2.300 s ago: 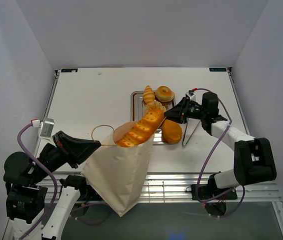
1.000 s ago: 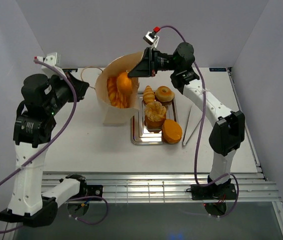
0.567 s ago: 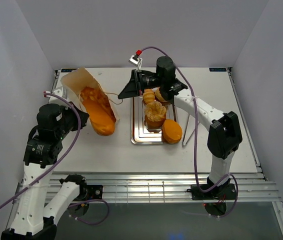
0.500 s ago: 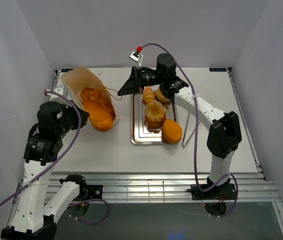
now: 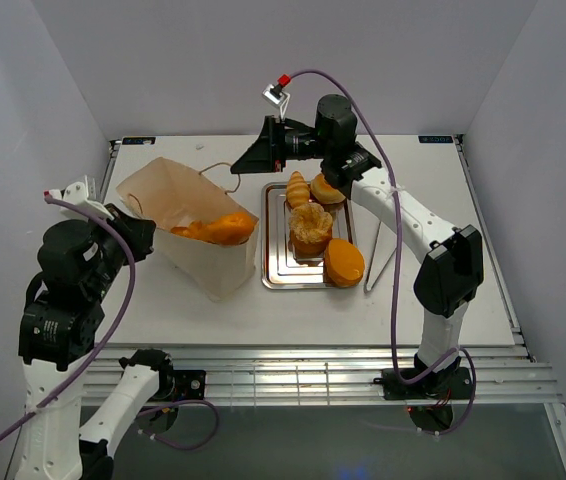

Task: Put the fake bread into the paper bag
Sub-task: Adjust the paper bag at the center of the board.

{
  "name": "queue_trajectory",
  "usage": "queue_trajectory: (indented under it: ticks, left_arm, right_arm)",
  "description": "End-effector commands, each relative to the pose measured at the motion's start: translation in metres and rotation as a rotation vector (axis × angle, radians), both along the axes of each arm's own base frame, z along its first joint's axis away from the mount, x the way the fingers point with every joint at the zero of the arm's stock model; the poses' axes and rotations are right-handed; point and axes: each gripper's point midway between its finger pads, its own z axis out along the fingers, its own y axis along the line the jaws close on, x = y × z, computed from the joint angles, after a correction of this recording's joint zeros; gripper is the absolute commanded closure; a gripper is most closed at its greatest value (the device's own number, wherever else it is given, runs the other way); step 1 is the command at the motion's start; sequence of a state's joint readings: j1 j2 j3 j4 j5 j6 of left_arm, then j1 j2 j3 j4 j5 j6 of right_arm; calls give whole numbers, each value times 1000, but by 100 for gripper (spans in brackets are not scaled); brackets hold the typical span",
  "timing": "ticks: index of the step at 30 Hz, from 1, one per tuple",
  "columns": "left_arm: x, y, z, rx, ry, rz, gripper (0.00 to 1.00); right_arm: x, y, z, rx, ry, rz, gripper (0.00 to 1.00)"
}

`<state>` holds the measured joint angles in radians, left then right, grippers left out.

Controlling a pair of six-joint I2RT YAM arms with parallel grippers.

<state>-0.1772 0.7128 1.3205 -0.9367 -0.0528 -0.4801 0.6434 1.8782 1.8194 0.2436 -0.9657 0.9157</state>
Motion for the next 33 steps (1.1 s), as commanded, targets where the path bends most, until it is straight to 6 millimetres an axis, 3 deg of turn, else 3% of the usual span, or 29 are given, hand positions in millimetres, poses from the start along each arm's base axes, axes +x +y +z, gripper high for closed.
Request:
queue_trajectory:
  ticks: [1,6,7,13,18,20,21,23,27,33]
  left_arm:
    - [-4,14,5,2,-12,77,100]
    - [1,18,-38,41,124,107,100]
    - [1,19,-43,46,132,111,100]
    - [12,26,-30,77,99,145,100]
    - [29,28,3,80,56,168,100]
    - [31,27,9,84,46,163,100]
    - [31,27,7,85,51,163,100]
    - [31,30,1,93,65,174,100]
    - [23,35,-19,107,104,195,100]
    - [9,36,-24,113,109,187,100]
  right_arm:
    - [-6,-3,27,46,-53,-15,92]
    - [-8,-1,11,16,-19,-4,92]
    - [-12,-4,18,28,-39,-17,92]
    - [-1,-7,38,25,-88,-126,92]
    - [-6,-16,58,37,-99,-280,92]
    - [-7,-16,55,12,-117,-330,92]
    - [-12,-20,60,16,-129,-346,92]
    - [-13,-20,46,-7,-113,-371,92]
    - [-23,-23,44,5,-125,-391,92]
    - [-35,-12,48,-14,-171,-389,92]
